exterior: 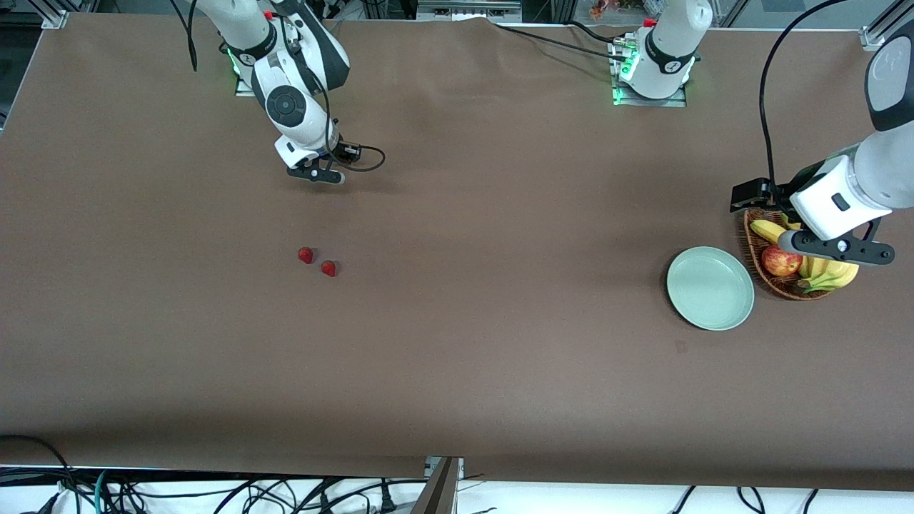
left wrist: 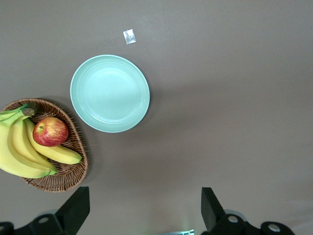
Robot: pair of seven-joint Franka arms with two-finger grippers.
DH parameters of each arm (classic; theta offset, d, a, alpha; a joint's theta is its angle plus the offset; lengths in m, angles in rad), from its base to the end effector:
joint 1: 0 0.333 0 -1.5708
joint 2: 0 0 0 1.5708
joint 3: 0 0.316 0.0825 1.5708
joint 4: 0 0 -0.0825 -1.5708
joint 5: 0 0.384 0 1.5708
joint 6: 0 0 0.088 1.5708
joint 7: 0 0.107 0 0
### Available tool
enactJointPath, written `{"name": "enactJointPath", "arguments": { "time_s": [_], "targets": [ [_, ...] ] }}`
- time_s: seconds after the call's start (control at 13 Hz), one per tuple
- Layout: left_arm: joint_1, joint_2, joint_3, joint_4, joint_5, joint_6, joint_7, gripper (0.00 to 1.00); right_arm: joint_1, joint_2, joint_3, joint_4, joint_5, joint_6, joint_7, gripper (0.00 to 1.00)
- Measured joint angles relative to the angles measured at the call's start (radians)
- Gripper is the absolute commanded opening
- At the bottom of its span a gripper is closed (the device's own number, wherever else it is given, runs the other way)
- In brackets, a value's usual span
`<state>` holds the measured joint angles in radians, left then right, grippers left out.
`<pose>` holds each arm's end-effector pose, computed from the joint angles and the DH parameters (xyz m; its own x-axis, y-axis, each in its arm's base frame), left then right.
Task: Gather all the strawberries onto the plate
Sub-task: 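Grasp the strawberry with the right gripper while the left gripper moves toward the plate, then carry the strawberry to mid-table and release it with the right gripper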
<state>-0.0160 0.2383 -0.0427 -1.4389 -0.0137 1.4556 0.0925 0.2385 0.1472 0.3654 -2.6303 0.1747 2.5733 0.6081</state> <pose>0.6067 -0.0344 0.5383 0.9644 -0.1518 -0.2164 -0.1457 -0.9884 0.0439 0.3335 0.2342 0.1853 0.9594 -0.1570 -0.2343 -0.1560 -0.9875 0.0230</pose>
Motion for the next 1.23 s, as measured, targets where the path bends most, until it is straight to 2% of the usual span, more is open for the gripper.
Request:
{"name": "enactJointPath", "arguments": {
  "time_s": [0.23, 0.46, 0.77, 1.0, 1.23],
  "targets": [
    [0.000, 0.007, 0.000, 0.001, -0.001, 0.000, 0.000, 1.00, 0.001, 0.005, 0.014, 0.084, 0.003, -0.005, 0.000, 0.22],
    [0.001, 0.014, 0.001, 0.001, -0.012, 0.000, 0.000, 1.00, 0.010, 0.071, 0.020, 0.272, 0.014, -0.084, 0.005, 0.22],
    [0.001, 0.052, 0.000, 0.001, -0.019, 0.005, 0.000, 1.00, 0.055, 0.267, 0.021, 0.648, 0.019, -0.241, 0.125, 0.22],
    [0.000, 0.096, 0.000, 0.002, -0.022, 0.075, 0.000, 1.00, 0.118, 0.427, 0.023, 0.861, 0.020, -0.245, 0.251, 0.22],
    [-0.001, 0.149, -0.001, 0.001, -0.026, 0.181, 0.000, 1.00, 0.219, 0.544, 0.024, 1.061, 0.020, -0.243, 0.424, 0.24]
  ]
}}
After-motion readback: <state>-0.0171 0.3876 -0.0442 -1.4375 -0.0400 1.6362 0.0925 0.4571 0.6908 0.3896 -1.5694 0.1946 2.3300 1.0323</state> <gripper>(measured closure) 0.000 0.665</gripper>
